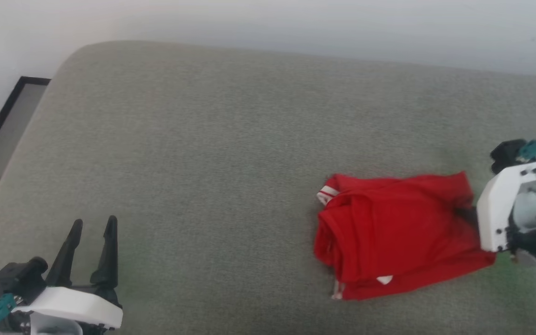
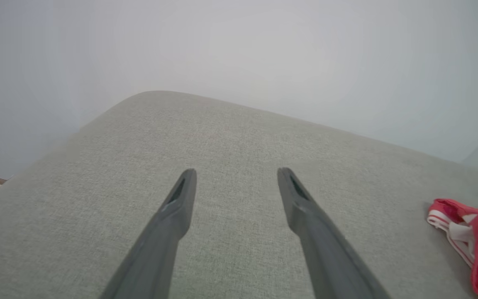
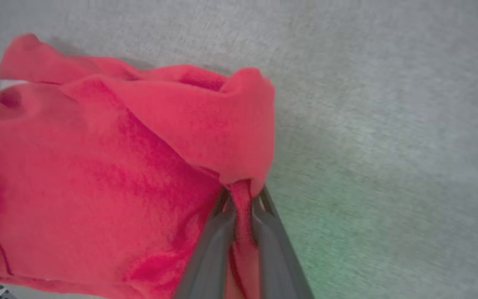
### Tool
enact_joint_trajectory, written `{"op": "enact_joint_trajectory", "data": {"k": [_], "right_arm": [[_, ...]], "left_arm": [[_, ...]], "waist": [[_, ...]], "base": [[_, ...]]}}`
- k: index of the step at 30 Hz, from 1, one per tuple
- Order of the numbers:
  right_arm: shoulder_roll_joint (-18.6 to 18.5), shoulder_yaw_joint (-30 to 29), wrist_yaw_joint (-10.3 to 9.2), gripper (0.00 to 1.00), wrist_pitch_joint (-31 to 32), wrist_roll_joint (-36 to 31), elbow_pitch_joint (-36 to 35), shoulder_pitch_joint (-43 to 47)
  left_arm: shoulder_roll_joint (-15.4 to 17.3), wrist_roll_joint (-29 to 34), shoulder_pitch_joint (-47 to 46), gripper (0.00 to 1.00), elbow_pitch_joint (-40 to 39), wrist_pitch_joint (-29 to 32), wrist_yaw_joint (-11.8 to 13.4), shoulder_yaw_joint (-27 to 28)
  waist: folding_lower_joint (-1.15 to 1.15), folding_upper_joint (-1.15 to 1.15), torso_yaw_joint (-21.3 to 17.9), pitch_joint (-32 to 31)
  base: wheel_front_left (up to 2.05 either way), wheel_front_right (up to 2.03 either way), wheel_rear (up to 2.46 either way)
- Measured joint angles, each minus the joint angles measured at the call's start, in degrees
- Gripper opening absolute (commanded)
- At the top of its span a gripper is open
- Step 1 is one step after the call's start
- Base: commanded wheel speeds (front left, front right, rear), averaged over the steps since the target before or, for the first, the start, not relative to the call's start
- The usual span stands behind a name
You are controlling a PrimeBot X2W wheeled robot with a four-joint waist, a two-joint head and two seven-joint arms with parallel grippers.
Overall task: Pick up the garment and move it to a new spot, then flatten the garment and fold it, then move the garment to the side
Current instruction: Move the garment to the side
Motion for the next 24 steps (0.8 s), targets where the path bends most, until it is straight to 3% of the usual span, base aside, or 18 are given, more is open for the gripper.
{"op": "enact_joint_trajectory", "data": {"k": [13,24], "right_arm": [[-6.9,-6.4,-0.02,0.00,-5.9,-5.6,2.1,-5.8],[-13.6,-8.5,-0.02,0.00,-15.1,-13.5,7.1,-14.1]], "left_arm": [[0.9,0.1,-5.2,1.00,0.2,0.0,0.0,-3.7],[2.7,0.1,-13.1,1.00,-0.6,0.0,0.0,-8.3]], "waist": [[0.00,0.00,-6.2,2.6],[0.00,0.00,-11.8,7.8]], "base": [[0.00,0.00,0.00],[0.00,0.00,0.00]]}}
